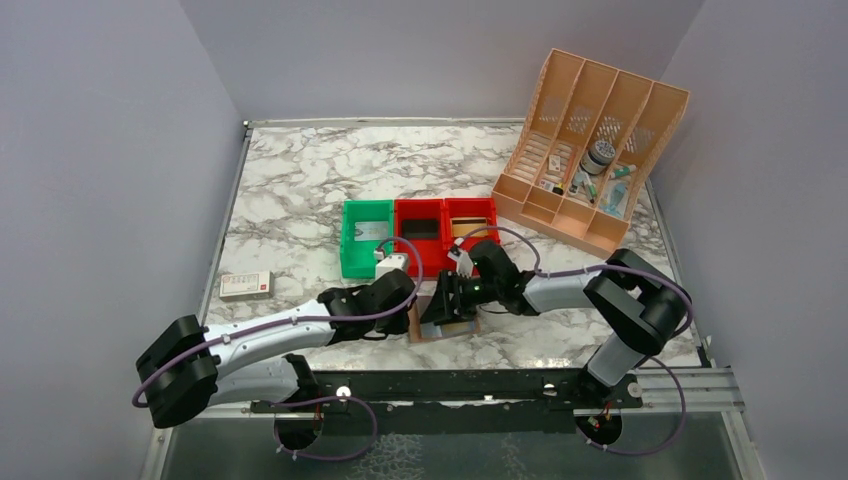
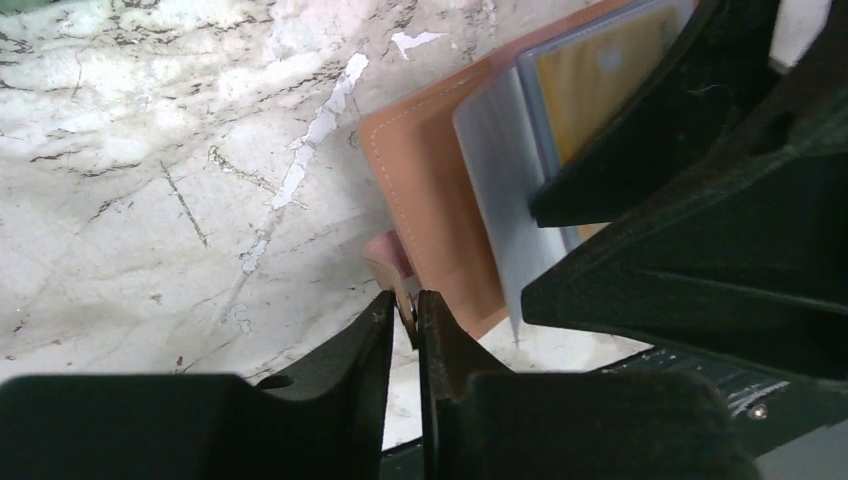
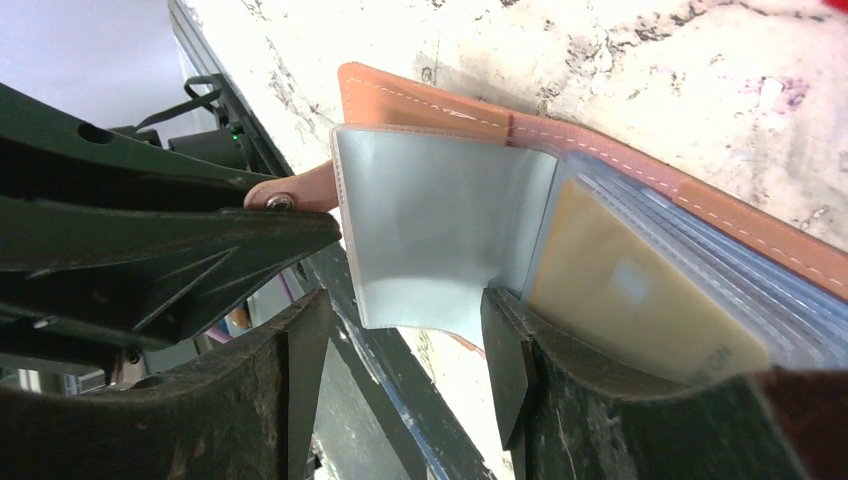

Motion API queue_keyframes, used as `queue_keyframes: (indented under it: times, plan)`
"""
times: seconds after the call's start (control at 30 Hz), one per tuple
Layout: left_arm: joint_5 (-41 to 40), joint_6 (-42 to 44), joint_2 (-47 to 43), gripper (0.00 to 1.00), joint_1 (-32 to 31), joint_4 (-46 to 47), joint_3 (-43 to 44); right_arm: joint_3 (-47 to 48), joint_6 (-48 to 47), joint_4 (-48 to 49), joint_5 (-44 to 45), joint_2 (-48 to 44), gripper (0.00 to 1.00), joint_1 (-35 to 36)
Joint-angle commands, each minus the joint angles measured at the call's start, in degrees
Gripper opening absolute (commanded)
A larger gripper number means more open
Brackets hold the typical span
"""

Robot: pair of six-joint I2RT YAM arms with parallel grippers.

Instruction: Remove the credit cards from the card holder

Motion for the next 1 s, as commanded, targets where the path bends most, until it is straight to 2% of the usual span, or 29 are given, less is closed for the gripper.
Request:
queue_keyframes:
  times: [0.0, 0.1, 0.23, 0.37, 0.43, 0.57, 0.77, 0.9, 0.97]
  plan:
    - [-1.5, -0.2, -2.6, 0.19, 0.2, 0.8, -0.3, -3.4, 2.3, 3.9, 3.6, -0.2, 0.61, 0.3]
    - [-0.9, -0.8, -1.9, 0.19, 0.2, 0.5, -0.2, -2.8, 1.0, 3.1, 3.6, -0.9, 0.63, 0.3]
    - [-0.9, -2.4, -2.3, 0.29, 0.3, 0.8, -0.2, -3.0, 1.1, 1.5, 5.6, -1.6, 0.62, 0.3]
    - [-2.3, -3.3, -3.5, 0.46, 0.3, 1.8, -0.3, -4.2, 2.7, 2.7, 6.1, -1.2, 0.49, 0.3]
    - [-2.0, -3.3, -3.4, 0.49, 0.2, 3.4, -0.6, -4.3, 2.9, 3.1, 6.1, -1.0, 0.4, 0.3]
    - [-1.2, -3.5, -1.1, 0.54, 0.3, 5.9, -0.9, -4.2, 3.3, 3.2, 6.2, -1.5, 0.29, 0.3]
    - [-3.7, -4.0, 3.6, 0.55, 0.4, 6.1, -1.1, -4.3, 3.0, 0.9, 8.1, -5.6, 0.27, 0.3]
    - [-4.9, -3.7, 6.6, 0.5, 0.4, 5.2, -0.7, -2.8, 1.2, -5.9, 12.3, -10.8, 0.28, 0.3]
    - [-4.5, -3.0, 7.4, 0.43, 0.4, 6.1, -0.9, -1.8, -0.2, -10.9, 16.5, -14.1, 0.31, 0.3]
